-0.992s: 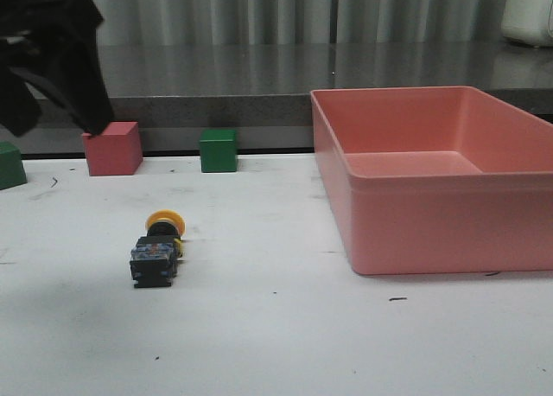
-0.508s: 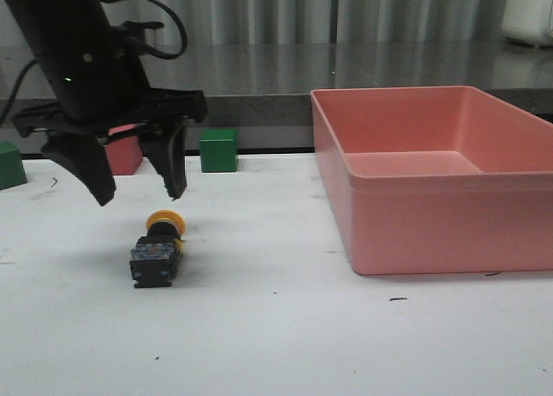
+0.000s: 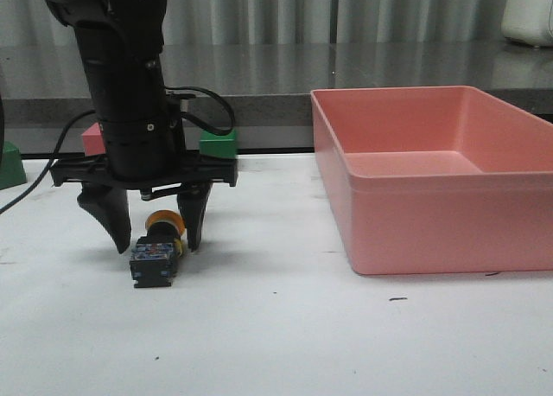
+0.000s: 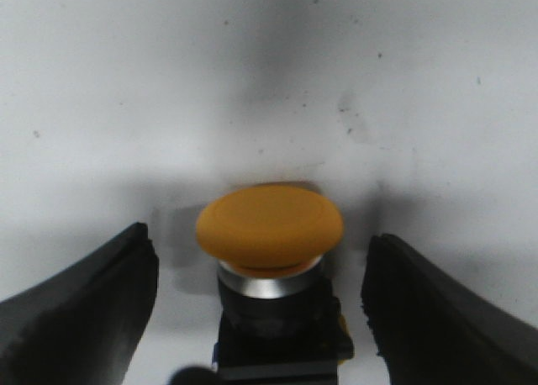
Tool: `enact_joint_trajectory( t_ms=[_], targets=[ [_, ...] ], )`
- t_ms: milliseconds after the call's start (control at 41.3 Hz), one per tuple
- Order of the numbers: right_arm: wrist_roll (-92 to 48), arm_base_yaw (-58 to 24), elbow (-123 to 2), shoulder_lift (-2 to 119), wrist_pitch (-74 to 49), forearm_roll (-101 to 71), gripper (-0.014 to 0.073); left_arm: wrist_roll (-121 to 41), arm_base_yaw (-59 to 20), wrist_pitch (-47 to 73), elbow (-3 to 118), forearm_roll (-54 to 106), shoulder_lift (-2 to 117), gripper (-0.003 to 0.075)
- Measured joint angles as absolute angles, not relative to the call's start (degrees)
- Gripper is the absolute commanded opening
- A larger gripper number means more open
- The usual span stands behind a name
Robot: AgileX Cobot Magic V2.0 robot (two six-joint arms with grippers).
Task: Place and stand button with both arms
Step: 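Lift the button with the left gripper and carry it farther from the table center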
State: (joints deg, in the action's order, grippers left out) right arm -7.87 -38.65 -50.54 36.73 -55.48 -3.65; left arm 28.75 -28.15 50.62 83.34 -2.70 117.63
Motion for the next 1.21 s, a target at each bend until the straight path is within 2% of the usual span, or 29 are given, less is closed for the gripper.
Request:
enact_joint_trajectory(
  t_ms=[73,145,315,436,871,1210],
  targets=[
    [-7.87,-38.65,-50.54,36.73,-55.48,-3.65,0.0476,28.96,-28.15,49.91,83.45,-2.70,117.63,0.0483],
    [-7.87,-38.65,-50.54,36.73,-55.48,-3.65,0.0476,28.96,-28.15,49.33,83.43,-2.70,117.87,0.0440],
    [-7.87,-38.65,-50.54,36.73,-55.48,-3.65,0.0476,29.01,-28.15,48.76,83.56,-2.95,118.91,0.0276],
    [-7.87,-38.65,-50.54,36.73,-55.48,-3.65,0.0476,29.01,-28.15,48.88,83.56,-3.17,118.91,0.0188],
    [-7.87,-38.65,-50.54,36.73,-55.48,-3.65,0.0476,24.07,-28.15,53.20,84.70,-2.97,117.89,0.0174],
    [-7.87,-38.65,-50.54,36.73,-55.48,-3.65,0.0476,13.18,-22.51,53.82,82.17,-2.07,104.60,0.0174]
  ],
)
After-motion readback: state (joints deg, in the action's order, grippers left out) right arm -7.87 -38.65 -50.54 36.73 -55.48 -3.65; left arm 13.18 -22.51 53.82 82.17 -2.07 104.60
